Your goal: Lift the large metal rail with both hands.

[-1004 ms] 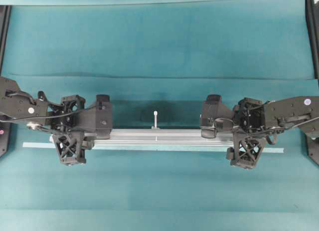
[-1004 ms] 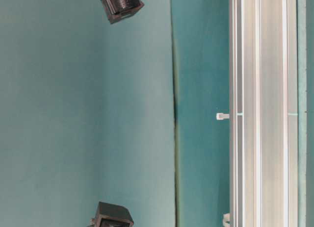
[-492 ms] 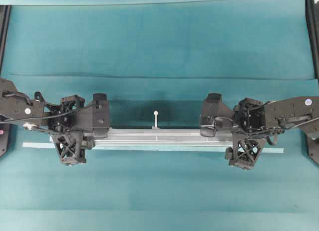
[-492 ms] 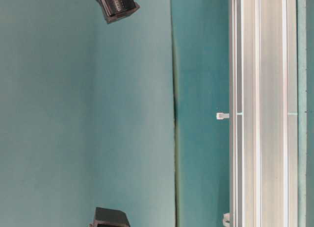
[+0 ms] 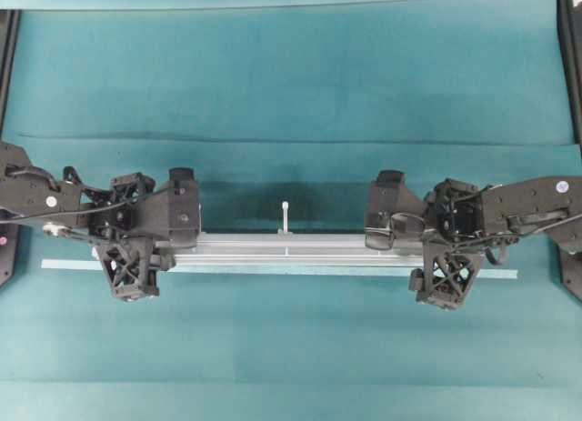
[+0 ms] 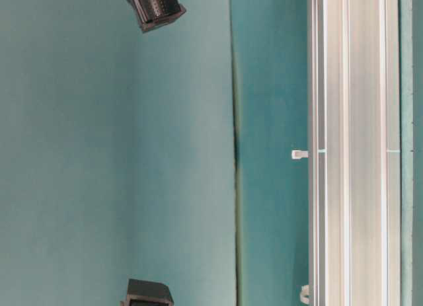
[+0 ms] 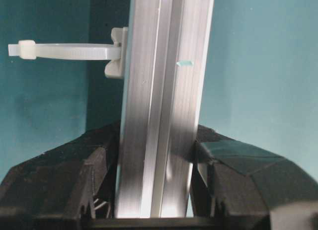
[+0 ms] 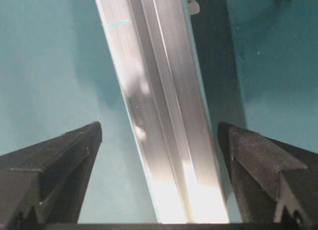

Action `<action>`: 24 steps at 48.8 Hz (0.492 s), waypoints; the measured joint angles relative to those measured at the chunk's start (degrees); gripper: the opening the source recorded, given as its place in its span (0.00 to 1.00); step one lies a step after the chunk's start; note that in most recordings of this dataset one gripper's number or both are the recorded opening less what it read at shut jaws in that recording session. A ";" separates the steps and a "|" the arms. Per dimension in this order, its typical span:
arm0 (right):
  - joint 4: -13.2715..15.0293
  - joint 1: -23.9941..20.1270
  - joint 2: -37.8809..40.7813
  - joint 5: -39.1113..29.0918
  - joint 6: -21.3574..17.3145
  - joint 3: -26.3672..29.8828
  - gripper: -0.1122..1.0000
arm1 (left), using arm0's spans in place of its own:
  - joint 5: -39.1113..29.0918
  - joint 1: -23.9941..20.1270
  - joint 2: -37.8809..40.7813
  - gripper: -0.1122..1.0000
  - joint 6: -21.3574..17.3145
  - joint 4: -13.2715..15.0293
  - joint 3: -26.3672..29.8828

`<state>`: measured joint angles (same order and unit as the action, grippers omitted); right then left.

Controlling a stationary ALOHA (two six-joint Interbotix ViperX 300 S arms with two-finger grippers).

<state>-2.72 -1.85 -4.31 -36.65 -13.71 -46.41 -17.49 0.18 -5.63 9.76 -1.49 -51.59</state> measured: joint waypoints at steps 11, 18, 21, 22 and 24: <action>0.09 0.09 0.00 -0.26 0.00 0.18 0.93 | -2.02 0.70 2.72 0.42 0.62 -0.26 2.64; 0.09 0.09 -0.18 -0.53 0.00 0.35 0.93 | -3.34 0.09 2.99 0.43 -0.18 -0.18 3.25; 0.09 0.09 -0.26 -0.53 0.09 0.35 0.93 | -3.52 0.00 2.72 0.51 -0.09 -0.18 3.34; 0.00 0.09 -0.26 -0.62 0.00 0.35 0.93 | -3.52 -0.18 2.55 0.56 0.00 -0.09 3.34; 0.09 0.09 -0.35 -0.62 0.00 0.44 0.93 | -3.60 -0.53 2.37 0.68 0.00 0.00 3.34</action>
<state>-2.64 -1.76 -4.66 -37.27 -13.71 -45.97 -21.09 -0.35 -3.25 9.76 -1.49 -48.25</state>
